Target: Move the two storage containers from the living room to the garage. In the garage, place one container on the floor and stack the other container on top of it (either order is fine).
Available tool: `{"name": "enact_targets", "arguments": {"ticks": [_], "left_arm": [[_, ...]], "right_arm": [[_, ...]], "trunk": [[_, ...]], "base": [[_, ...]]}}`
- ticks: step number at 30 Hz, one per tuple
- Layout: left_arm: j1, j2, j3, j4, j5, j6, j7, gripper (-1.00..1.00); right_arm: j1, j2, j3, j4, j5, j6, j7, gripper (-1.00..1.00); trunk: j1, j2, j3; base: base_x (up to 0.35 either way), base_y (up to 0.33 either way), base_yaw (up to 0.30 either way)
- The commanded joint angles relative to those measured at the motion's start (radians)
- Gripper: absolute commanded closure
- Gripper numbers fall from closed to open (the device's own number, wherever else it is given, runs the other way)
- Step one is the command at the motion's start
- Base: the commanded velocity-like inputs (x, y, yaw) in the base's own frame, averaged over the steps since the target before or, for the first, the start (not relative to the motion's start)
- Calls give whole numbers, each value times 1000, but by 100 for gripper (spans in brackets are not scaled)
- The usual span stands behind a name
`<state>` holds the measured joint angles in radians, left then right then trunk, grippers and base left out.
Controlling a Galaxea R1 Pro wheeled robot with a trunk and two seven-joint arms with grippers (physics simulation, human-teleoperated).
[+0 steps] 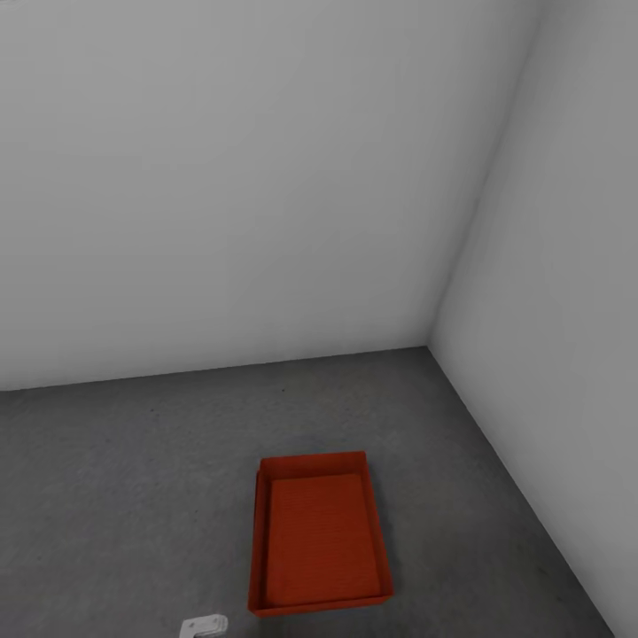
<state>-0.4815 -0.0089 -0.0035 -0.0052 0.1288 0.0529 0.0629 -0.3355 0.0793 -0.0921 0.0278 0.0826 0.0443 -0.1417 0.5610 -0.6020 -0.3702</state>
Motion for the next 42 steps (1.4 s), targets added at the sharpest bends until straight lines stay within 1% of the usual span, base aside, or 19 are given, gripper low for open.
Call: {"name": "enact_targets", "arguments": {"ticks": [1,11,38,42], "left_arm": [[0,-1,-1,-1,10,3,3,-100],[0,3,-1,-1,10,1,3,-100],[0,4,-3,-1,8,1,3,-100],[0,4,-3,-1,8,1,3,-100]], "right_arm": [[-1,-1,-8,1,9,2,-4,-100],[0,-6,-5,1,16,2,-4,-100],[0,-6,-5,1,18,2,-4,-100],[0,0,-5,1,19,3,-4,-100]], "trunk": [[0,-1,-1],[0,-1,-1],[0,-1,-1],[0,-1,-1]], "base": [[0,0,0],[0,0,0],[0,0,0],[0,0,0]]}}
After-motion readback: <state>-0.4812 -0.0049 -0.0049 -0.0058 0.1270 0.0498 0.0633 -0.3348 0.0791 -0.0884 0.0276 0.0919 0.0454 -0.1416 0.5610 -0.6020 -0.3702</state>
